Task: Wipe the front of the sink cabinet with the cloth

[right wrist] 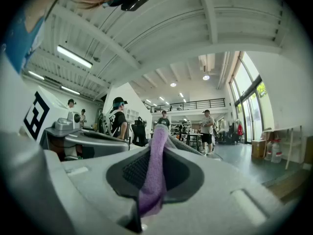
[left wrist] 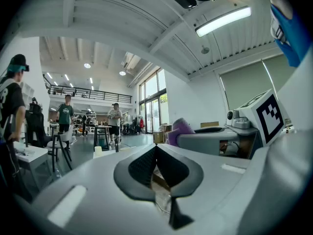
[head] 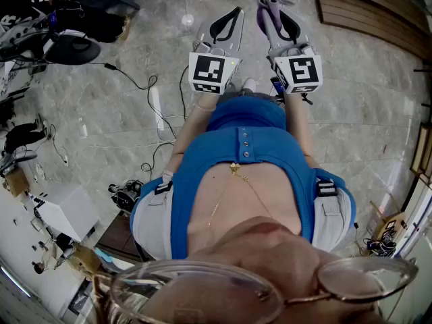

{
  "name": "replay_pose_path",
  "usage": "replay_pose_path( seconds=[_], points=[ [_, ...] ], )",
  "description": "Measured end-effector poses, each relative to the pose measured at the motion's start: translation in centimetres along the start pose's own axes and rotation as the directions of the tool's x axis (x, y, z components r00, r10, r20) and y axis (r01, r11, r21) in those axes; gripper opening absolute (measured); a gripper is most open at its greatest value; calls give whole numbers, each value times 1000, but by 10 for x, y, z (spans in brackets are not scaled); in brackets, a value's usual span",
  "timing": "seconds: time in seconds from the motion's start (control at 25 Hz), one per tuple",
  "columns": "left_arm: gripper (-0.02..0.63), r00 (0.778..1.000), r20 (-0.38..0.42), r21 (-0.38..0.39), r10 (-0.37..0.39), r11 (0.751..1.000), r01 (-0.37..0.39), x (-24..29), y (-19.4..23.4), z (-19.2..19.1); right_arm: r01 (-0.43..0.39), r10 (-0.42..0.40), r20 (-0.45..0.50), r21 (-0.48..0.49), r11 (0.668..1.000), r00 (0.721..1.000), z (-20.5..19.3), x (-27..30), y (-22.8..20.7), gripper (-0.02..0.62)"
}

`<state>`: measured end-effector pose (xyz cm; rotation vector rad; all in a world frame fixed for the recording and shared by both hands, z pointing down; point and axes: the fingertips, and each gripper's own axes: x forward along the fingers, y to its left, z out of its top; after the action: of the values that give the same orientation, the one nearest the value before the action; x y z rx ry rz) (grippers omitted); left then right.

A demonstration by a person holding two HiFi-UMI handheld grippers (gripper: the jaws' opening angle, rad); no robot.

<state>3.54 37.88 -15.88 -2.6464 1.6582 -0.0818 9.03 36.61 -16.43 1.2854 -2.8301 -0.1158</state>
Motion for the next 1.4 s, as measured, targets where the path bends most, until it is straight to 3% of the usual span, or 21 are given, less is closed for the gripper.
replay_pose_path(
  seconds=[0.2, 0.44, 0.64, 1.0, 1.4],
  points=[
    [0, 1000, -20, -21, 9, 1000, -9, 5, 1, -7, 0, -1, 17, 82, 997, 1000, -5, -7, -19, 52],
    [0, 999, -39, -45, 0, 999, -2, 22, 15, -8, 0, 0, 0, 84, 996, 1000, -9, 3, -45, 52],
    [0, 999, -39, -62, 14, 998, -16, 50, 51, -9, 11, -11, -13, 50, 999, 1000, -10, 32, -70, 52],
    [0, 1000, -28, -86, 8, 996, -10, 145, 158, -16, 47, -46, -34, 33, 998, 998, -16, 148, -128, 52],
    [0, 996, -38, -36, -82, 996, 80, 244, 263, -19, 66, -64, -55, 28, 997, 996, -20, 286, -170, 52]
  ],
)
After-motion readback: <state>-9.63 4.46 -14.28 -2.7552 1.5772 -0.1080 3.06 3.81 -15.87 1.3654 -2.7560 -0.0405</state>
